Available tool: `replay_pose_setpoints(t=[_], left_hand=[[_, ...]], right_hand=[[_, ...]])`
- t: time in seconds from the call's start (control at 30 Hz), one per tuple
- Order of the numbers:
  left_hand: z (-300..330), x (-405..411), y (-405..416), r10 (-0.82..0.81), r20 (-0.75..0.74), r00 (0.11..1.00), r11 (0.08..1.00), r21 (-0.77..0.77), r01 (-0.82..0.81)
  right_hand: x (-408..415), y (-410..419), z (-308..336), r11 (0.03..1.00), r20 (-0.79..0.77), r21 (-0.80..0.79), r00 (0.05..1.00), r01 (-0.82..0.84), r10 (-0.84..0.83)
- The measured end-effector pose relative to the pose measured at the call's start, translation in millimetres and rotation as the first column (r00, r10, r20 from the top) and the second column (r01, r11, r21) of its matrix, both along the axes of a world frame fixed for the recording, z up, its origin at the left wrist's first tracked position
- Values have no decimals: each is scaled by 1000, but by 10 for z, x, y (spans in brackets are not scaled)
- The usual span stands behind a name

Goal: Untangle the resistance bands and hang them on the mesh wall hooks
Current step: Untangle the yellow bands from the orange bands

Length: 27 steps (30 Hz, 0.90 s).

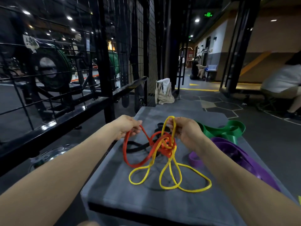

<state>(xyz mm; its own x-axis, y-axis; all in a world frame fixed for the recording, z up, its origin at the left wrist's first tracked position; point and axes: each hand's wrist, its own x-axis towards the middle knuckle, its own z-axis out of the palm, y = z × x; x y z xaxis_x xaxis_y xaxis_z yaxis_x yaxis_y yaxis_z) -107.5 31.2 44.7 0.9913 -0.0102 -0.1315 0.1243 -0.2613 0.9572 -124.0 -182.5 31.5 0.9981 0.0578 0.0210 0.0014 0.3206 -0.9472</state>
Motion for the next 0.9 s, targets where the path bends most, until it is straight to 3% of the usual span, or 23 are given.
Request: replay_pose_setpoints(t=[0.13,0.27,0.37,0.47,0.63,0.77,0.83,0.9], left_hand=[[165,-49,9,-5,-47,999,991,-135,-2],[234,-89,42,-65,-69,996,922,-386,34],[202,-88,-24,-91,-30,995,886,-459,68],[160,-126,-199,-141,12,990,916,-377,135],[149,-174,-498,-301,21,953,929,-219,298],[211,-189,-616,-275,9,961,932,-242,269],[193,-165,-633,-256,1,967,953,-168,253],[120,-124,-644,-180,66,981,980,-78,185]], right_hand=[[-21,-51,37,994,19,109,999,-32,30],[-23,-84,15,989,73,130,996,-64,54],[-26,-98,17,988,103,72,986,-139,131],[-37,-68,42,977,118,-89,972,-193,203],[1,4,12,915,186,-385,961,-119,203],[-3,-13,52,871,223,-475,941,-124,255],[-24,-17,70,856,219,-502,939,-125,266],[-12,-22,62,757,254,-653,935,-22,246]])
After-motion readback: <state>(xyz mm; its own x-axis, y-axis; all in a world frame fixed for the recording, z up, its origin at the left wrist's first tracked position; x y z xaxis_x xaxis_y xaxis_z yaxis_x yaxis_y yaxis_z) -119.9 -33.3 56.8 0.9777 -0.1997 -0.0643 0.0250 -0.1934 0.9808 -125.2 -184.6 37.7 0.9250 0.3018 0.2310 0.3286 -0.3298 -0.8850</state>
